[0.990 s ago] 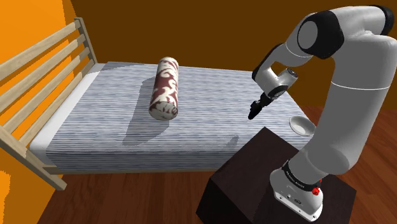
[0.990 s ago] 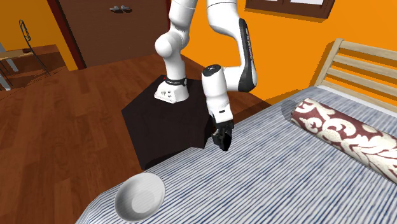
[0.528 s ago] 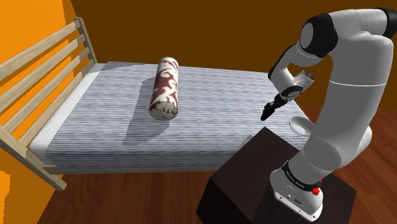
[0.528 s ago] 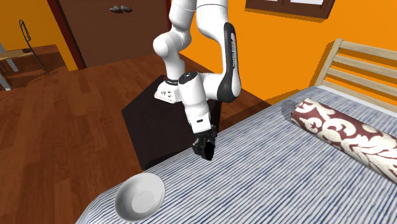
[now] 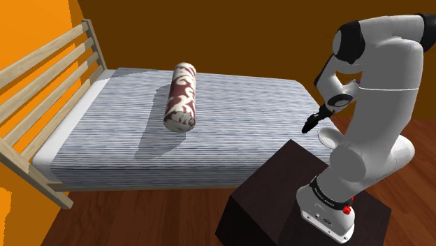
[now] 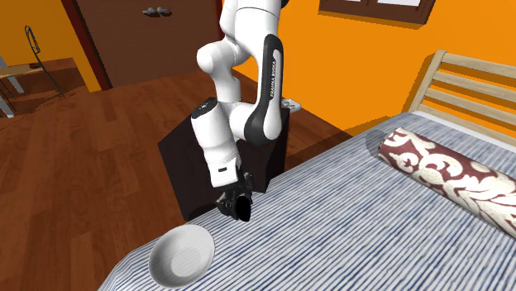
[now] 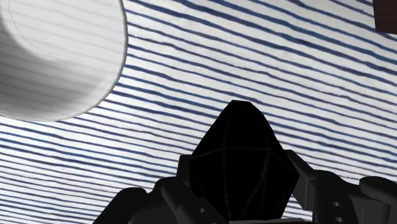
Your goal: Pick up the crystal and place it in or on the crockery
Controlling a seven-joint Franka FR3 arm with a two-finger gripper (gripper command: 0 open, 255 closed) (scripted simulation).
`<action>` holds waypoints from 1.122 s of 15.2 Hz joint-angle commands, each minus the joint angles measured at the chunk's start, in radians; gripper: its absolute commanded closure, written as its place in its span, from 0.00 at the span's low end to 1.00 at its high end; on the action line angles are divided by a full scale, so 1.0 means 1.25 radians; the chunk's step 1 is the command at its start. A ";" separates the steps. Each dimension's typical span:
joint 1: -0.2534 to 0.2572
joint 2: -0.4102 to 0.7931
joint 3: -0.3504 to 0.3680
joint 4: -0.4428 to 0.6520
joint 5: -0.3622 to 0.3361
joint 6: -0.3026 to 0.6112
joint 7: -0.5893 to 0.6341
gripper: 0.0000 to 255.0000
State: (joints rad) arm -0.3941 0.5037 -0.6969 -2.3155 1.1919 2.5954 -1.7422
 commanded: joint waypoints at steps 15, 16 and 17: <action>-0.313 0.209 -0.038 0.319 -0.075 -0.240 -0.105 1.00; -0.318 0.217 -0.032 0.322 -0.067 -0.237 -0.110 1.00; -0.322 0.225 -0.026 0.325 -0.060 -0.233 -0.115 1.00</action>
State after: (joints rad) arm -0.7898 0.7753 -0.7348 -1.9165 1.1118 2.3045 -1.8818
